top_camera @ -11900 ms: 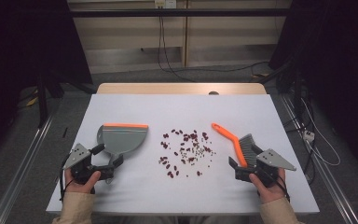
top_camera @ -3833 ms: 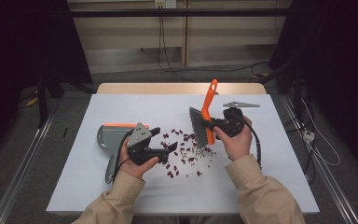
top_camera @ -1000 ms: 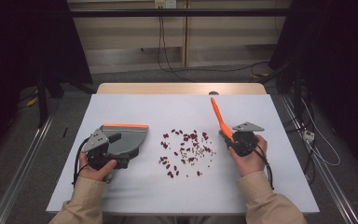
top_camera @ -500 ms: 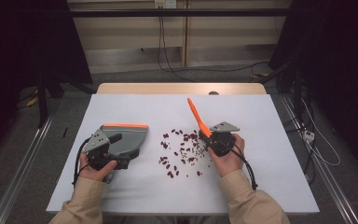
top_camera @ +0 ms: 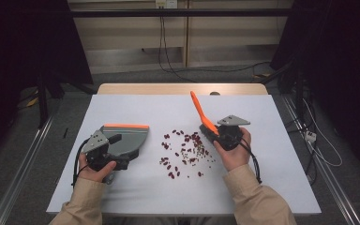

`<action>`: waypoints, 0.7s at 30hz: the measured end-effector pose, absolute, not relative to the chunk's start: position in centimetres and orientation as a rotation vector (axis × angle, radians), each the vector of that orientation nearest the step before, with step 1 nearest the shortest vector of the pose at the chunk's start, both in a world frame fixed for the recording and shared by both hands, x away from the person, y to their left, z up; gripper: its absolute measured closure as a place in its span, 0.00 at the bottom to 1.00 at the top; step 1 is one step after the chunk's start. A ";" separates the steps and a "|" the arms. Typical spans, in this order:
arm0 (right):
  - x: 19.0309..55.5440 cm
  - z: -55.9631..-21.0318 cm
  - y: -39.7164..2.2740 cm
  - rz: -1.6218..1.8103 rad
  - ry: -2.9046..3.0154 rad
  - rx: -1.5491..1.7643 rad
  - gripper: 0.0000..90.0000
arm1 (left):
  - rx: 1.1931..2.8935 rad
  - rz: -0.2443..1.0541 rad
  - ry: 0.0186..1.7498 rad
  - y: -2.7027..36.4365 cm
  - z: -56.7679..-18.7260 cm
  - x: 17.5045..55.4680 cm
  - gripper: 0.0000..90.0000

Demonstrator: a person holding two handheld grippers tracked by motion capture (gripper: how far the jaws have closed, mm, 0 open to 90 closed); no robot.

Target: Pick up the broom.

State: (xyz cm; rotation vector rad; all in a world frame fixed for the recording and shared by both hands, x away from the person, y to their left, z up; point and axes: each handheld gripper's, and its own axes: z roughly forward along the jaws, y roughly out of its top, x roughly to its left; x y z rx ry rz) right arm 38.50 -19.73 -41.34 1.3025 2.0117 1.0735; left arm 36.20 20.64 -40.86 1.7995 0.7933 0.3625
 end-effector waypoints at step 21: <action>45.2 -43.0 -20.8 1.207 2.120 1.166 0.79 | 1.799 0.364 0.817 21.0 -41.1 36.3 0.07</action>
